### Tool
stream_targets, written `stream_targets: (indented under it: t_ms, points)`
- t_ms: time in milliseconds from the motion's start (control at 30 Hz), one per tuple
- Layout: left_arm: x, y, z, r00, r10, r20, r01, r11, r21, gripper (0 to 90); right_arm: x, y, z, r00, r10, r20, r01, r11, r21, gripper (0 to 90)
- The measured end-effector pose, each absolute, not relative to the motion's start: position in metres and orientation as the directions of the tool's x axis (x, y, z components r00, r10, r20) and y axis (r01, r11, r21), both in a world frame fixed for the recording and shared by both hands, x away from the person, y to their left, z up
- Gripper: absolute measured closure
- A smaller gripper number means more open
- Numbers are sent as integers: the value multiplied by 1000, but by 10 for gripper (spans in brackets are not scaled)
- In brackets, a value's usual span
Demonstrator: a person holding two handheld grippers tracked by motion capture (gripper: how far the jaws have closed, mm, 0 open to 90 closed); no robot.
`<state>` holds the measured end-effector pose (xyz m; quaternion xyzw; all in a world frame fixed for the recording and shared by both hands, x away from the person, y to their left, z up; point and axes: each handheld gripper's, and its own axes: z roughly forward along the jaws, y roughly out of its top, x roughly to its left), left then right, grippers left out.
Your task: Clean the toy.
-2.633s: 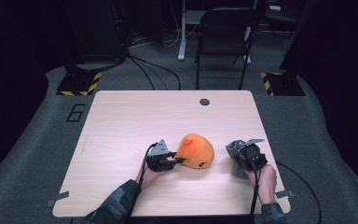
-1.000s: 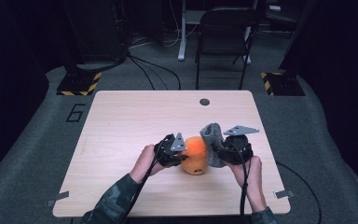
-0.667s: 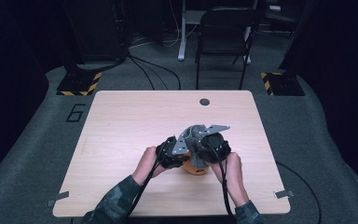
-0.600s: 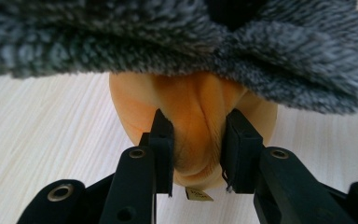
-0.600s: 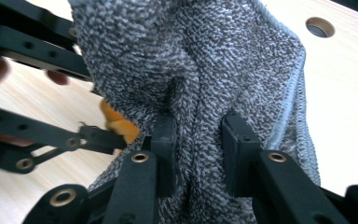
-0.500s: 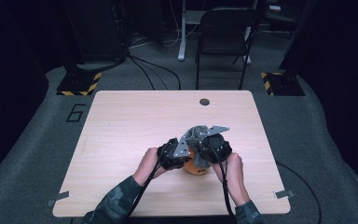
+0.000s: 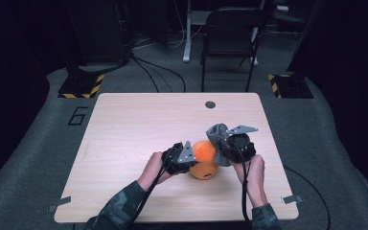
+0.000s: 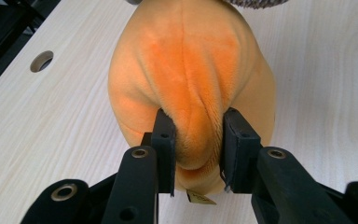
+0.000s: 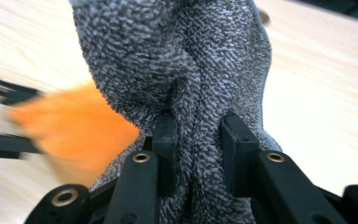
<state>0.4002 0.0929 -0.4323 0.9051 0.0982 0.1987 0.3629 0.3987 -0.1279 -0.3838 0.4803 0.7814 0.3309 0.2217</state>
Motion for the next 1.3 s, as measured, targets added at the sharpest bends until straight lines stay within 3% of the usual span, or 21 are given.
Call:
stream_targets:
  t_ms: [100, 233, 533, 700, 1300]
  points:
    - [398, 91, -432, 900, 317, 298, 25, -722, 691, 699, 390, -112, -374, -528, 849, 23, 555, 325, 766, 699]
    - [395, 89, -433, 897, 312, 313, 16, -731, 682, 703, 388, -80, -384, -592, 806, 1, 545, 400, 737, 698]
    - [397, 89, -437, 901, 314, 299, 21, -719, 694, 710, 398, -95, -396, -537, 841, -66, 563, 416, 714, 707]
    - [398, 90, -438, 902, 323, 287, 31, -712, 702, 709, 404, -112, -403, -438, 891, -119, 587, 384, 713, 706]
    - [414, 105, -440, 890, 421, 175, 162, -651, 742, 694, 408, -180, -407, -302, 952, -47, 642, 239, 728, 687]
